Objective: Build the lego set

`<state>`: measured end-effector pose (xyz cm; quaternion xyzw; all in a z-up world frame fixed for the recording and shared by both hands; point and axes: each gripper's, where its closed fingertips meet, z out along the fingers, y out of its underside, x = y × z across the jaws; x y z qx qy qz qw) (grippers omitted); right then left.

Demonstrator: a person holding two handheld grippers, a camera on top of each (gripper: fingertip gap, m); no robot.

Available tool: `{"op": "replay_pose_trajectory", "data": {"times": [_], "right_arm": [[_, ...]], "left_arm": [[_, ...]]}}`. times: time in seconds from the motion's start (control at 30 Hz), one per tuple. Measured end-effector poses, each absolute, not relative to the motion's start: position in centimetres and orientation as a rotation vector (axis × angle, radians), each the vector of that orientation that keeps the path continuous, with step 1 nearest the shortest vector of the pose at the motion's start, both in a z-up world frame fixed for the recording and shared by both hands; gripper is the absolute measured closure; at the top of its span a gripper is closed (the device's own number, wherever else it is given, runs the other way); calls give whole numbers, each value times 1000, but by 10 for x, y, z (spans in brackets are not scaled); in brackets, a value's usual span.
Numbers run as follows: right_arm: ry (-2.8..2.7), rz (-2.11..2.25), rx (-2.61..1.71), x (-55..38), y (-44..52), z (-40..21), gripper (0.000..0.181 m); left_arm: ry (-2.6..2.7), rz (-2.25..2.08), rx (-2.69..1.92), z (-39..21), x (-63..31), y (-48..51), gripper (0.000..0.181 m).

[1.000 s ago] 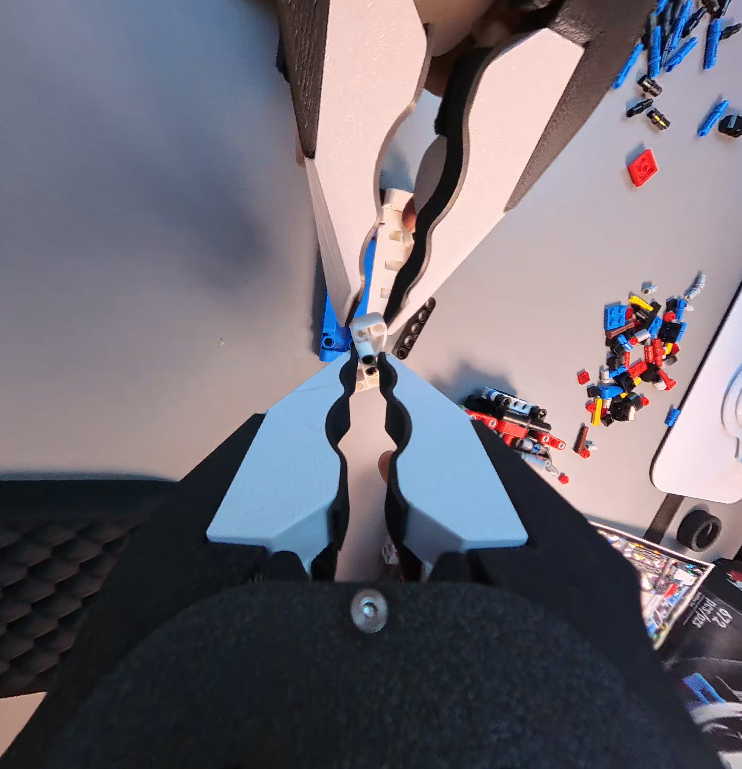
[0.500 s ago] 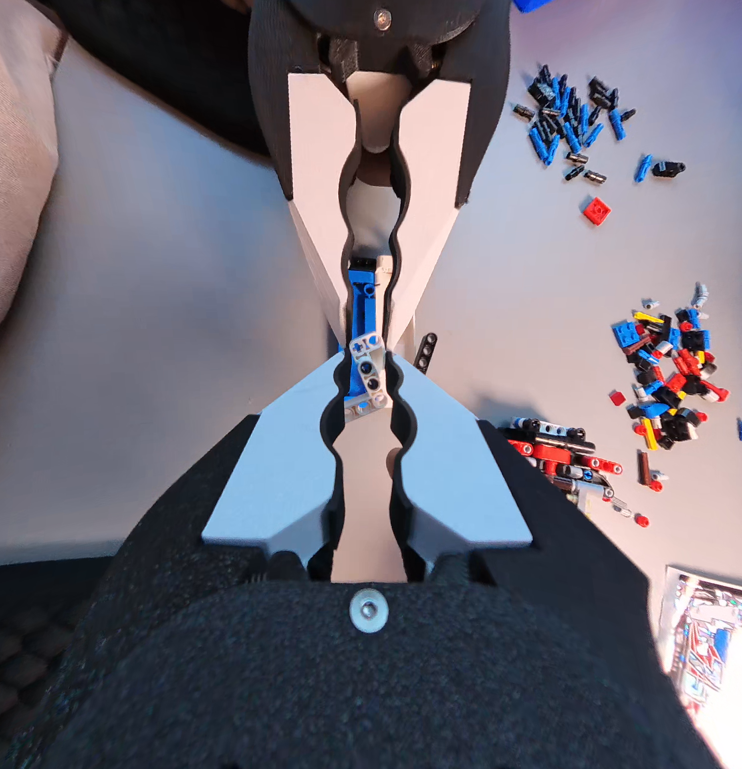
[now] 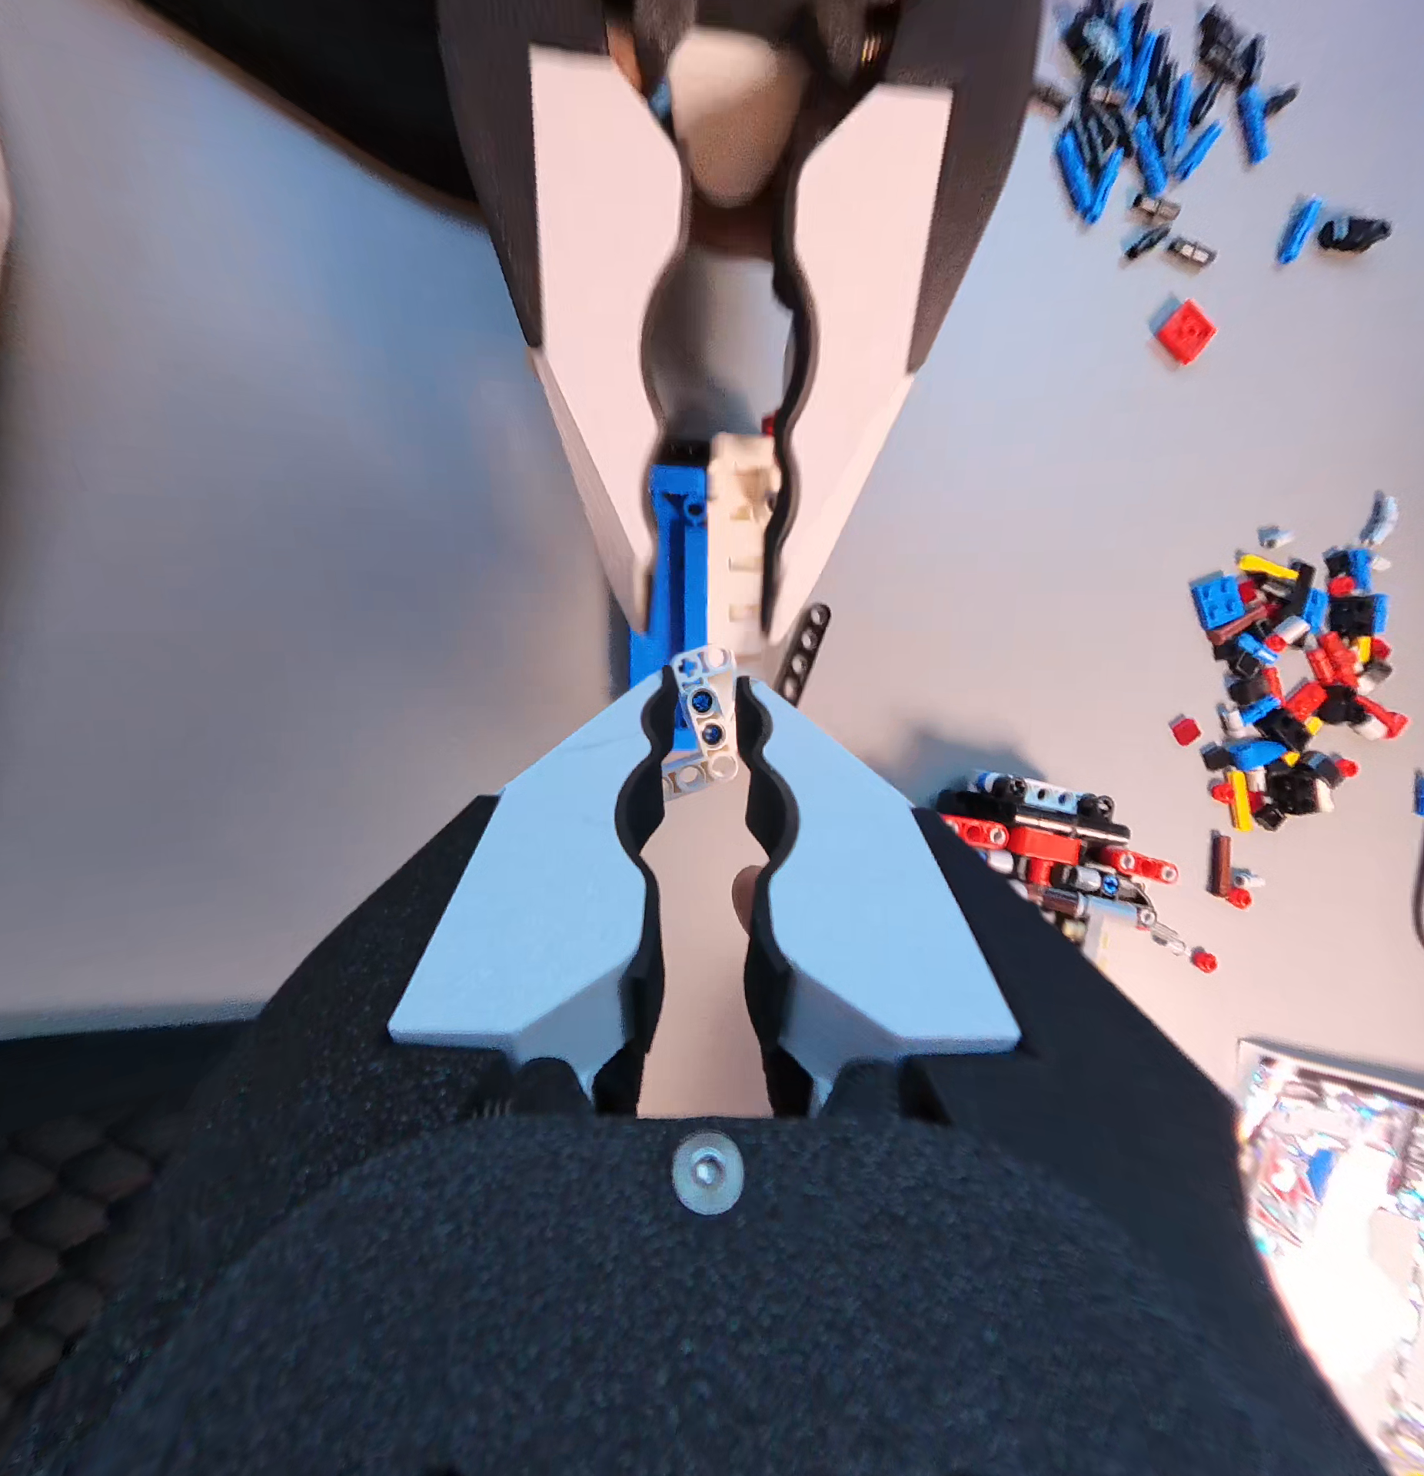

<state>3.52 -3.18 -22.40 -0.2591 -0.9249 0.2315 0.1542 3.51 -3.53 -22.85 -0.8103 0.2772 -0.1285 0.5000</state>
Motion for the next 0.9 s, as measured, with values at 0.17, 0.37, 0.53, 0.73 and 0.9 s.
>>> {"op": "replay_pose_trajectory", "data": {"times": [0.17, 0.37, 0.53, 0.73, 0.9], "right_arm": [[-2755, 546, -732, 38, -19, -242, 168], [-2832, 463, -693, 41, -20, -254, 168], [-2878, 426, -667, 43, -24, -255, 168], [-2923, 329, -618, 45, -23, -255, 168], [-2925, 310, -624, 46, -20, -256, 168]], "left_arm": [[700, -268, -2137, -249, 15, -58, 120], [723, -257, -2201, -269, 10, -63, 119], [735, -258, -2190, -269, 12, -62, 132], [743, -257, -2178, -269, 12, -62, 132], [746, -258, -2174, -269, 13, -62, 132]]}}
